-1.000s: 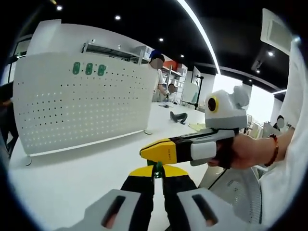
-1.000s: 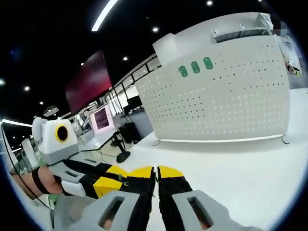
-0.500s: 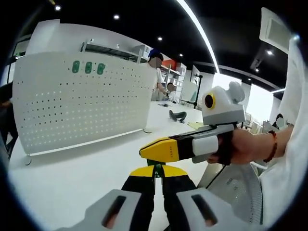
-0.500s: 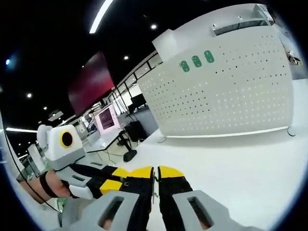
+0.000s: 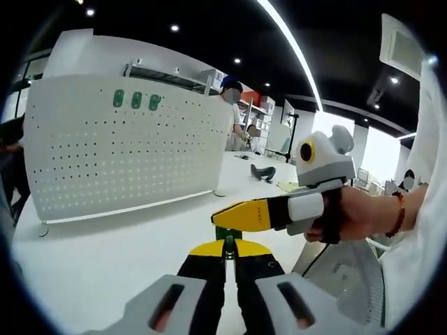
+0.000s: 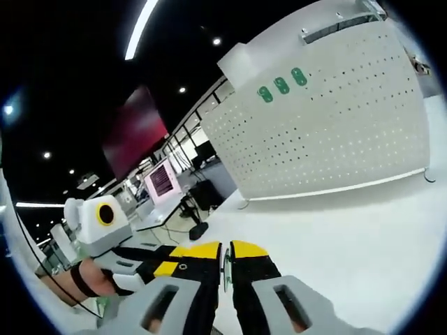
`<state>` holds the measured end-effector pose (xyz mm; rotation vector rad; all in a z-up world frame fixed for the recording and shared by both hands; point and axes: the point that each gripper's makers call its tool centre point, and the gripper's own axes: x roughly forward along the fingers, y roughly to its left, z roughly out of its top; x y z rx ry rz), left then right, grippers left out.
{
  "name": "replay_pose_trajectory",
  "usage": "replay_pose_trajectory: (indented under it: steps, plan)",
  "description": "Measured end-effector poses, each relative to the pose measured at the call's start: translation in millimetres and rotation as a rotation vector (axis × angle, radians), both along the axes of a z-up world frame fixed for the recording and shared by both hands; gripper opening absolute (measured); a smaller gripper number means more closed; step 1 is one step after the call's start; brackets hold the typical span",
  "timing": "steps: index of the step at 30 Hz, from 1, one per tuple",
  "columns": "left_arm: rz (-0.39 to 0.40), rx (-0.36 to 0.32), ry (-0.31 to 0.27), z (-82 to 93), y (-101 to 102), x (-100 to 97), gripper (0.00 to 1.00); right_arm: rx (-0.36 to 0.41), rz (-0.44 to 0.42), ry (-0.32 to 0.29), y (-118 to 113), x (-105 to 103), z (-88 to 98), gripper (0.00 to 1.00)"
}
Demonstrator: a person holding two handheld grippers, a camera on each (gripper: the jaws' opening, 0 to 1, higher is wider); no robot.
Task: Insert the hook assembly into the mounting plate slot until the hook locks in place.
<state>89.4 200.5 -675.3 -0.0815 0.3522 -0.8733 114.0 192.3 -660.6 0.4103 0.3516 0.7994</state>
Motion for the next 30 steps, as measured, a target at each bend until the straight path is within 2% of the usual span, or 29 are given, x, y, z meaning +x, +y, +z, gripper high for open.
replay_pose_trajectory:
  steps: [13, 17, 20, 22, 26, 30]
  plan:
    - [0.039, -0.009, -0.01, 0.5, 8.5, 1.8, 0.03, 0.0, 0.0, -0.01, -1.3, -1.5, -0.3, 0.07]
    - [0.049, -0.015, -0.01, 1.0, 10.2, 2.8, 0.03, 0.011, 0.003, -0.002, -1.4, -2.3, -1.3, 0.07]
    - [0.055, -0.023, -0.008, 1.7, 10.5, 3.6, 0.03, 0.039, 0.033, 0.044, 3.0, -6.2, -5.3, 0.07]
    - [0.052, -0.028, -0.01, 3.2, 9.6, 3.9, 0.03, 0.039, 0.034, 0.042, 4.0, -7.2, -5.3, 0.05]
    - [0.049, -0.025, -0.002, 2.6, 7.9, 3.6, 0.04, 0.029, 0.018, 0.041, 1.2, -5.5, -4.7, 0.02]
    - [0.044, 0.003, -0.019, 0.1, 6.8, 3.5, 0.04, -0.013, 0.006, 0.023, 1.4, -5.4, -6.8, 0.01]
